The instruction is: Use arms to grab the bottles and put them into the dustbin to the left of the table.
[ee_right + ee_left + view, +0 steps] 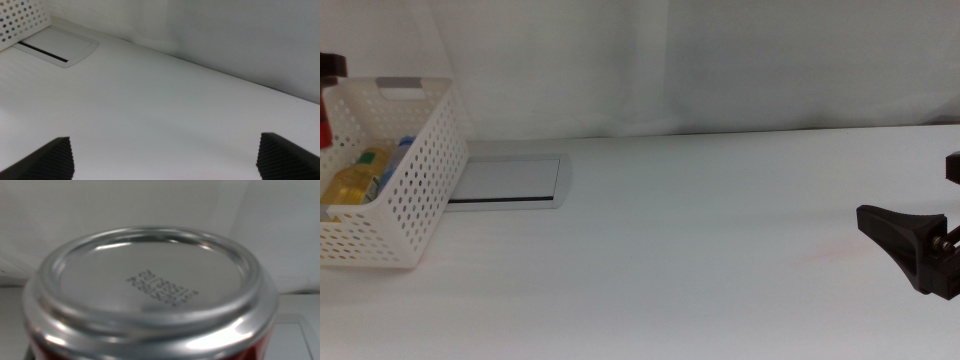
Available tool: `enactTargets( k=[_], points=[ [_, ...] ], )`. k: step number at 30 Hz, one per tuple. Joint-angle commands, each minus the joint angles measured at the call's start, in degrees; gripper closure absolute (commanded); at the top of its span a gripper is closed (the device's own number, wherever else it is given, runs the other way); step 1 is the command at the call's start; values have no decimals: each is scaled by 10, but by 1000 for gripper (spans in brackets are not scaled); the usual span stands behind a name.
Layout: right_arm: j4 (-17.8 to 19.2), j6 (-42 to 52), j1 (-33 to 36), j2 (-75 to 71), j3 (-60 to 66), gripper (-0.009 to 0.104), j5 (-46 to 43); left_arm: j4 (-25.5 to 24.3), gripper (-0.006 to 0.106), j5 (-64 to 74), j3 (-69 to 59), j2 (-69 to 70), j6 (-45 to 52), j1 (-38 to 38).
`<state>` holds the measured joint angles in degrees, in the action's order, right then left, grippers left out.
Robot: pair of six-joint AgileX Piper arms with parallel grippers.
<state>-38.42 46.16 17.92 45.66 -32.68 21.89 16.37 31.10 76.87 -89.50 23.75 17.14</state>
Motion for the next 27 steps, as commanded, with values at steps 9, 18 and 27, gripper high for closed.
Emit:
enactTargets(
  k=[9, 18, 27],
  points=[
    [0, 3, -3, -2, 4, -4, 5, 9, 103, -10, 53, -141, -4, 1],
    [1, 3, -3, -2, 4, -4, 4, 10, 103, -23, 53, -196, -8, 0],
    [1, 3, -3, -2, 4, -4, 4, 10, 70, -32, 53, -201, -8, -12]
  ],
)
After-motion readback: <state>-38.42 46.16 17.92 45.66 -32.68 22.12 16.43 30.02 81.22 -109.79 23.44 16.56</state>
